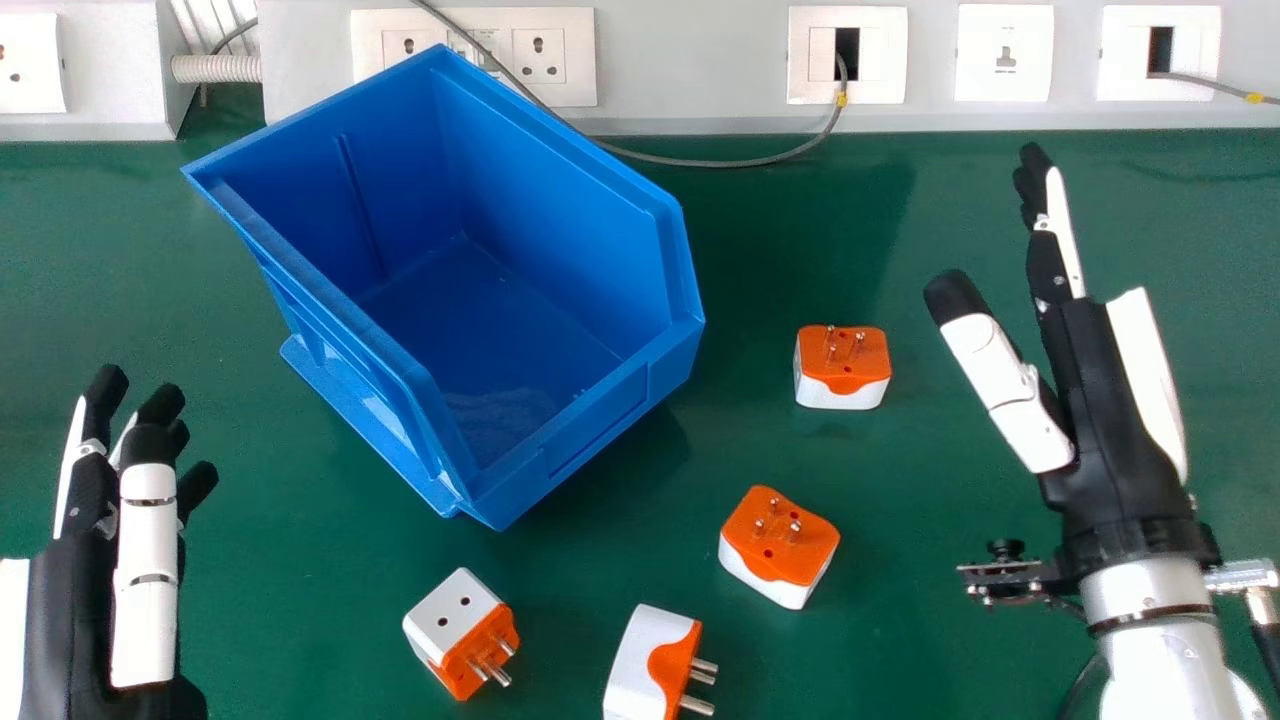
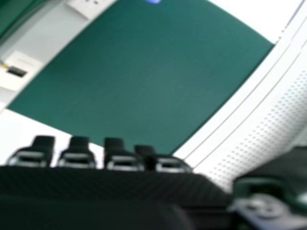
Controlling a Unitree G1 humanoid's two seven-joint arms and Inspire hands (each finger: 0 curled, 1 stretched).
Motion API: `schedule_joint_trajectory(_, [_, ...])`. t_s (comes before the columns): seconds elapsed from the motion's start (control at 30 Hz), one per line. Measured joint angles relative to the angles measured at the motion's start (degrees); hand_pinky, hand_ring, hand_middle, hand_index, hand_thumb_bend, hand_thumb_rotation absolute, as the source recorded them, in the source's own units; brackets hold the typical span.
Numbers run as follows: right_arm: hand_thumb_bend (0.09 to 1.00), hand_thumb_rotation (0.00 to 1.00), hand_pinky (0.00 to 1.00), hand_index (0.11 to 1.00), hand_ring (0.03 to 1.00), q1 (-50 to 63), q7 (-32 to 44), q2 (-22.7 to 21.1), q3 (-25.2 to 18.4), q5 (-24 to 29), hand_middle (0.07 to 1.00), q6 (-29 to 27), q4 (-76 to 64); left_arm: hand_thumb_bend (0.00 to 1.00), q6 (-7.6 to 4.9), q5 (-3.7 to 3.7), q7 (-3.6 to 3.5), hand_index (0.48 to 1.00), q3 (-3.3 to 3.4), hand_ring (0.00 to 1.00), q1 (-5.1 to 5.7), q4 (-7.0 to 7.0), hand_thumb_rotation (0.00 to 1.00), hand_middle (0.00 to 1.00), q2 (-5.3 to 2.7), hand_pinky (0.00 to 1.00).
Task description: Pick all objects and put in blue box
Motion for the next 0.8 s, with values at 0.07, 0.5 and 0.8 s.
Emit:
schedule_joint_trajectory(0.07, [0.484,1.0,0.98,1.0,1.0,0.19,-0.01,-0.35,-0.37,0.01,1.0,-0.09,0.0,0.45,0.0,-0.21,-0.1,0.963,0.74,0.94,-0.34,-0.22,0.81,0.92,0.73,0.92])
schedule_joint_trajectory(0.5, [0.457,1.0,0.98,1.0,1.0,5.5,-0.7,0.27,-1.02,0.23,1.0,-0.72,0.08,0.46,0.11,-0.66,-3.7,0.961,3.19,0.94,-1.31,-0.87,0.8,0.92,5.61,0.93])
schedule_joint_trajectory(0.8, [0.475,1.0,0.99,1.0,1.0,5.94,0.29,1.2,-0.92,1.21,1.0,1.35,-1.21,0.47,1.24,-1.35,-5.66,0.955,4.33,0.93,-1.22,-1.25,0.79,0.92,7.25,0.91])
